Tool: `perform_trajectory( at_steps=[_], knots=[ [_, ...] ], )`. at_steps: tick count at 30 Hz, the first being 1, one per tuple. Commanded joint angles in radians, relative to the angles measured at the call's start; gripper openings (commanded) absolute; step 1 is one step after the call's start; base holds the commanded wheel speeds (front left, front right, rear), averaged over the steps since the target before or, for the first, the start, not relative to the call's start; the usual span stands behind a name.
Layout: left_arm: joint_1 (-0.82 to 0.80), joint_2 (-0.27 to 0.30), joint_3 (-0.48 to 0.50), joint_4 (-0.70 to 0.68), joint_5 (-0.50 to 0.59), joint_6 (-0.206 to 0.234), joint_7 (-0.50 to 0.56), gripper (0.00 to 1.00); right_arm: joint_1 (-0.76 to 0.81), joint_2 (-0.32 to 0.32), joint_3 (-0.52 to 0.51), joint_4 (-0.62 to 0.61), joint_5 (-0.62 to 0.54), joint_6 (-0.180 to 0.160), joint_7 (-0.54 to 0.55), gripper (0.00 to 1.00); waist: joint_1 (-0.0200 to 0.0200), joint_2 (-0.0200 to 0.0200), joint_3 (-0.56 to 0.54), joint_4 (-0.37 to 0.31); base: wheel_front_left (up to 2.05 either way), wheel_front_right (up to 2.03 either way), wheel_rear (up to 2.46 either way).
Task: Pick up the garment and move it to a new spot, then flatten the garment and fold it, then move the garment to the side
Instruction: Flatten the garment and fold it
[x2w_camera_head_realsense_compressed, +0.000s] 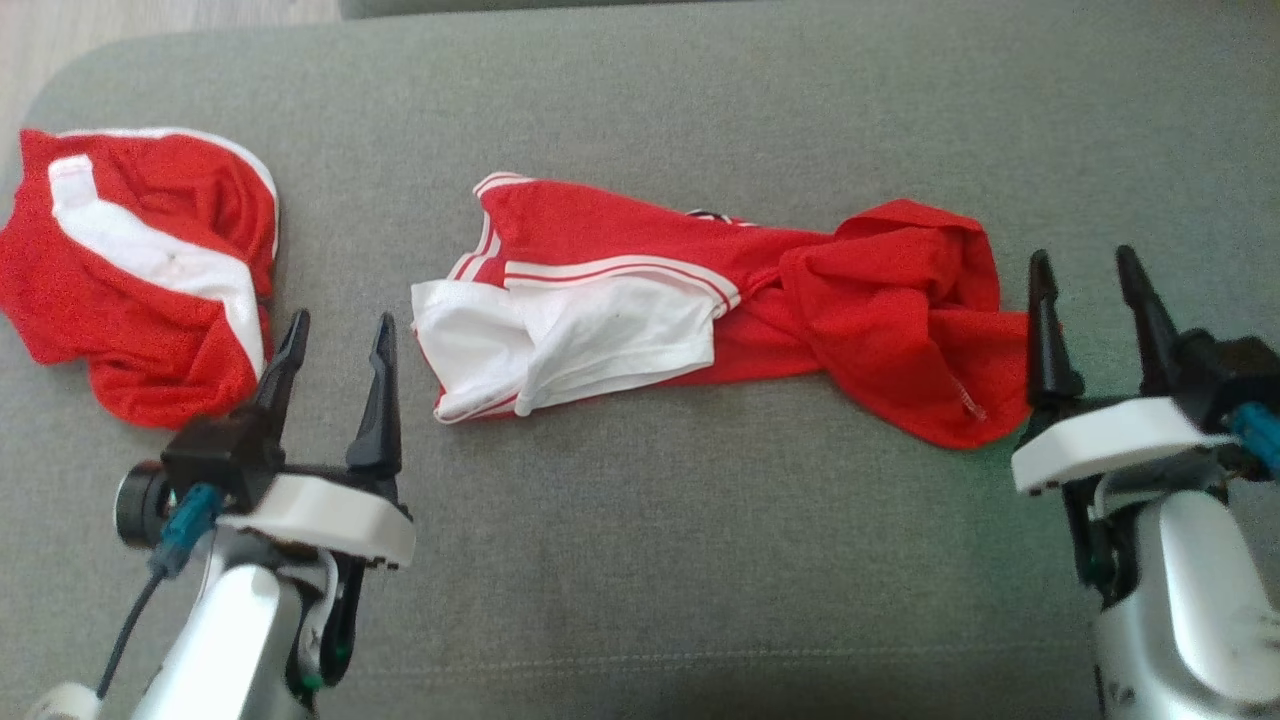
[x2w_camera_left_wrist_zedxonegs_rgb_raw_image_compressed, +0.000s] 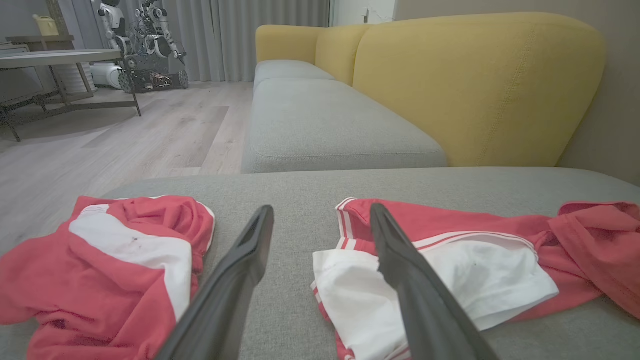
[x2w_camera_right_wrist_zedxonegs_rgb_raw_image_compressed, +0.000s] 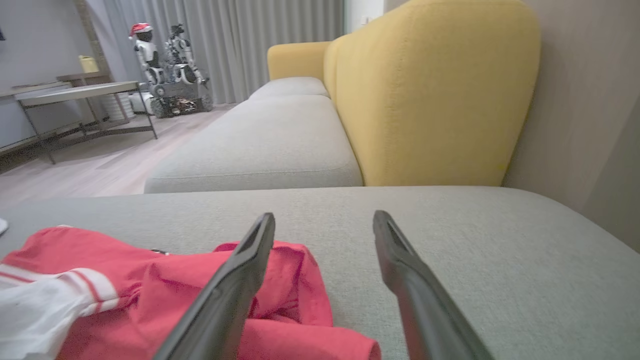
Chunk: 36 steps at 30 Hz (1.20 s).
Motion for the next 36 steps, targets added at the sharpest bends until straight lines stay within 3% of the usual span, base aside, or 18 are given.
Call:
perform_trajectory(
  at_steps=[1, 8, 15, 29, 36],
  knots=[
    [-0.007, 0.026, 0.042, -0.032, -0.002, 0.01, -0.011, 1.0, 0.017, -0.003, 0.047, -0.083, -0.011, -0.001, 0.017, 1.0, 0.0, 0.0, -0.021, -0.007, 0.0, 0.0, 0.0],
    [0.033, 0.033, 0.037, -0.039, -0.006, 0.022, -0.003, 1.0, 0.132, -0.003, 0.149, -0.24, 0.004, -0.001, 0.084, 1.0, 0.0, 0.0, -0.068, -0.016, 0.0, 0.0, 0.0],
    [0.058, 0.041, 0.028, -0.058, -0.007, 0.03, 0.014, 1.0, 0.19, -0.003, 0.207, -0.299, 0.014, -0.001, 0.122, 1.0, 0.0, 0.0, -0.088, -0.017, 0.0, 0.0, 0.0],
    [0.052, 0.045, 0.014, -0.075, -0.01, 0.034, 0.025, 1.0, 0.193, -0.003, 0.205, -0.297, 0.02, -0.001, 0.138, 1.0, 0.0, 0.0, -0.078, 0.002, 0.0, 0.0, 0.0],
    [0.016, 0.039, -0.003, -0.08, -0.005, 0.026, 0.025, 1.0, 0.113, -0.003, 0.24, -0.189, 0.007, -0.001, 0.182, 1.0, 0.0, 0.0, -0.03, 0.04, 0.0, 0.0, 0.0]
  ],
)
